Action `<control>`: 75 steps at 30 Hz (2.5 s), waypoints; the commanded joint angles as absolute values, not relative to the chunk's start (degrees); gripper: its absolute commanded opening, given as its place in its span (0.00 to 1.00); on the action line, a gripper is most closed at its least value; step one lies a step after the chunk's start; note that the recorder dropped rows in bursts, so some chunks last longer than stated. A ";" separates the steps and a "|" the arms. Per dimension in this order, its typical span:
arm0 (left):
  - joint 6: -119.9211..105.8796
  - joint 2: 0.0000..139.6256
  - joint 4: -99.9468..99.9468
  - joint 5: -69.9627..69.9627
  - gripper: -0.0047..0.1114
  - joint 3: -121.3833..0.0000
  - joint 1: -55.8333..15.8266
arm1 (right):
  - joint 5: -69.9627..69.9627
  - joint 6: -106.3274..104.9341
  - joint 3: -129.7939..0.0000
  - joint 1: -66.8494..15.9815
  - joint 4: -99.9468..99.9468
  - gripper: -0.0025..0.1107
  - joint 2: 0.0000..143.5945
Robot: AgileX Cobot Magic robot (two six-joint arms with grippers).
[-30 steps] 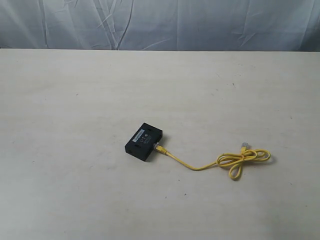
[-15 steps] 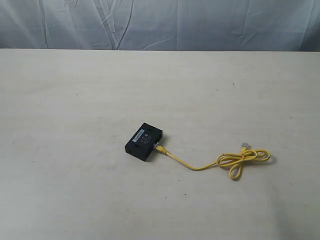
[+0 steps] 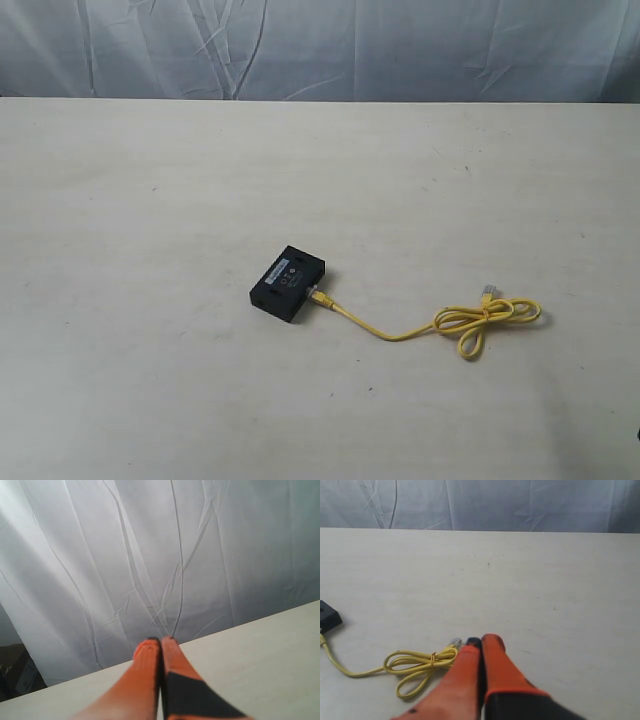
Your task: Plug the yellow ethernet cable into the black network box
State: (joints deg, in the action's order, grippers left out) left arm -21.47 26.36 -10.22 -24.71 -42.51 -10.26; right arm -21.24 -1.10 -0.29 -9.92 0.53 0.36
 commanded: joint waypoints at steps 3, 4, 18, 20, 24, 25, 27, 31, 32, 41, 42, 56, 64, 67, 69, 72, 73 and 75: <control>-21.12 26.12 -10.15 -24.40 0.04 -42.16 -10.19 | -20.30 -0.96 0.00 -8.37 0.45 0.02 0.00; -21.12 26.12 -10.15 -24.40 0.04 -42.16 -10.19 | -20.30 -0.96 0.00 -7.71 0.45 0.02 0.00; -21.12 26.12 -10.15 -24.40 0.04 -42.16 -10.19 | -20.30 -0.96 0.00 -4.61 0.45 0.02 0.00; -21.12 26.12 -10.15 -24.40 0.04 -42.16 -10.19 | -20.30 -0.96 0.00 -4.61 0.45 0.02 0.00; -21.12 26.12 -10.15 -24.40 0.04 -42.16 -10.19 | -20.30 -0.96 0.00 -4.61 0.45 0.02 0.00; -21.12 26.12 -9.15 -24.40 0.04 -42.16 -10.19 | -20.30 -0.96 0.00 -4.61 0.45 0.02 0.00; -21.12 26.12 -7.90 -24.40 0.04 -42.16 -10.19 | -20.30 -0.96 0.00 -4.61 0.45 0.02 0.00; -21.12 26.03 -7.56 -26.46 0.04 -42.16 -9.82 | -20.30 -0.96 0.00 -4.61 0.45 0.02 0.00; -21.12 26.03 -7.52 -27.75 0.04 -42.16 -9.29 | -20.30 -0.96 0.00 -4.61 0.45 0.02 0.00; -21.12 19.60 -6.35 -26.67 0.04 -30.60 -4.77 | -20.30 -0.96 0.00 -4.61 0.45 0.02 0.00; -21.12 17.88 -6.23 -26.00 0.04 -28.47 -4.54 | -20.30 -0.96 0.00 -4.61 0.45 0.02 0.00; -21.12 0.00 -1.16 -17.21 0.04 -1.86 -4.15 | -20.40 -0.96 0.00 -4.61 0.45 0.02 0.00; -21.12 0.00 -1.66 -14.95 0.04 0.00 -4.15 | -20.40 -0.96 0.00 -4.61 0.45 0.02 0.00; -21.12 0.00 -2.02 -14.95 0.04 0.00 -4.15 | -20.40 -0.96 0.00 -4.61 0.45 0.02 0.00; -21.12 0.00 -2.37 -15.20 0.04 0.00 -4.15 | -20.40 -0.96 0.00 -4.61 0.45 0.02 0.00; -21.12 0.00 -2.52 -15.31 0.04 0.00 -4.15 | -20.40 -0.96 0.00 -4.61 0.45 0.02 0.00; -21.12 0.00 -2.52 -15.31 0.04 0.00 -4.15 | -20.40 -0.96 0.00 -4.61 0.45 0.02 0.00; -20.55 0.00 -2.52 -15.29 0.04 0.00 -4.15 | -20.40 -0.96 0.00 -4.61 0.45 0.02 0.00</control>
State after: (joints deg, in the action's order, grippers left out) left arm -21.47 0.29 -1.67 -15.81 -0.28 -4.49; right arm -21.18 -1.10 -0.07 -4.90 0.53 0.36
